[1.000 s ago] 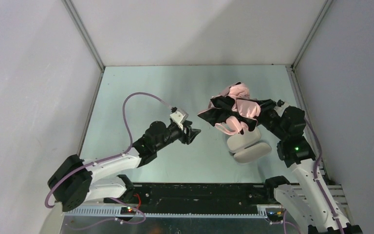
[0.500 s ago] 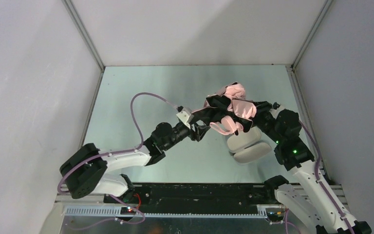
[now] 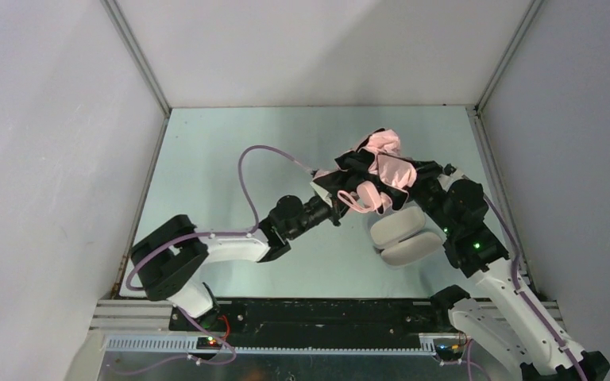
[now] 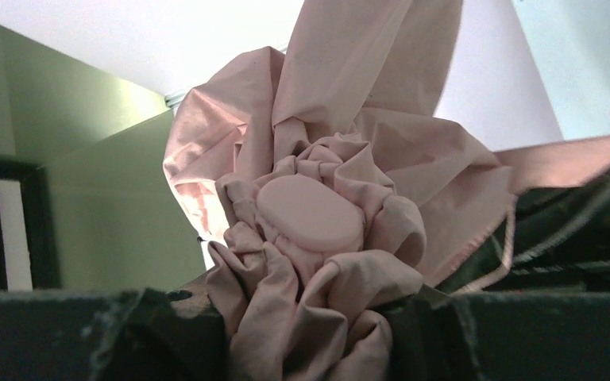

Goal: Put away the umbrella

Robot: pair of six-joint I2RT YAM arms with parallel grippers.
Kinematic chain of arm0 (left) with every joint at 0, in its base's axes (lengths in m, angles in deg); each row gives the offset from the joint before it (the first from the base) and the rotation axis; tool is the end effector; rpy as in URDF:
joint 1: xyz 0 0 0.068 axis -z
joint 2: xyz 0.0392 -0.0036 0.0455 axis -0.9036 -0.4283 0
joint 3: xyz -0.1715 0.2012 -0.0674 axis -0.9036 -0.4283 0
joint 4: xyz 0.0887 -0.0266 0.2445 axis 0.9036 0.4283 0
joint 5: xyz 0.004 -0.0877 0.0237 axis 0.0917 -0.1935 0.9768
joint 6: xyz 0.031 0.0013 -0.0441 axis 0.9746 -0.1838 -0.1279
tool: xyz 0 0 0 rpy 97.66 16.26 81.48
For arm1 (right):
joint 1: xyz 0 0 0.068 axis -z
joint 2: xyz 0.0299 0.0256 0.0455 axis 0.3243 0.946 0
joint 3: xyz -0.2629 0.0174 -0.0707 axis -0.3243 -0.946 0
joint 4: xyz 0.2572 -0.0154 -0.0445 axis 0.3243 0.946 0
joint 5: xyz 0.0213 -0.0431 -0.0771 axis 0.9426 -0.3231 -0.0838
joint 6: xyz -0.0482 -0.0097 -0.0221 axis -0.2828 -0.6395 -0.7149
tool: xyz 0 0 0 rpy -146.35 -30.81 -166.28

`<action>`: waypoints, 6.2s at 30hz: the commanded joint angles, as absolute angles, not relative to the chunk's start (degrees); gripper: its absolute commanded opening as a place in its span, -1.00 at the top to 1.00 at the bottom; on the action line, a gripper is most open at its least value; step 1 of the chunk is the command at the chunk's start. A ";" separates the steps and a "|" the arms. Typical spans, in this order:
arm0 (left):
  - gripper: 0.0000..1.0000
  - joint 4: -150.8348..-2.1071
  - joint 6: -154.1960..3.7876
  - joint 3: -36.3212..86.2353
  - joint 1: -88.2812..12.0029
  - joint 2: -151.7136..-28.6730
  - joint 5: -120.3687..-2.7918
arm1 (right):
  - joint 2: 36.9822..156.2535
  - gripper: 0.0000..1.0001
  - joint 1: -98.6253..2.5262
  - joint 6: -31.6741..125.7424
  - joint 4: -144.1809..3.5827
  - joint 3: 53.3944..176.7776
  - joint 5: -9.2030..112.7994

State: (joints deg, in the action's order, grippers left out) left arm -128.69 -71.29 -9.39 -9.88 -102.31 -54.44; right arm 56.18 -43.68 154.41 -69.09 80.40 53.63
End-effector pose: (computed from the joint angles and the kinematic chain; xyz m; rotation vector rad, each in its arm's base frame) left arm 0.1852 -0.2635 0.2381 0.6368 1.4195 -0.8870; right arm 0.1550 0.0781 0.3439 1.2977 1.5408 1.8902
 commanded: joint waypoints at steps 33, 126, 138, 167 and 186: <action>-0.82 -94.42 -79.75 -12.41 -3.42 -70.92 -46.40 | 59.76 1.00 -51.17 139.99 -95.99 79.18 22.82; 1.00 -60.96 -97.36 27.20 -20.68 -75.70 -69.25 | 54.15 -0.99 -48.25 129.40 -86.12 73.73 42.79; 1.00 -60.64 -103.72 28.62 -21.52 -74.82 -74.23 | 43.15 -0.93 -34.09 83.89 -77.95 72.19 53.41; 1.00 -63.34 -117.44 32.59 -21.37 -70.16 -86.34 | 87.34 -0.88 -45.79 76.92 -145.24 65.02 88.24; 1.00 -66.39 -121.29 35.60 -21.18 -72.26 -90.34 | 100.86 -0.70 -53.02 81.99 -154.18 79.29 90.83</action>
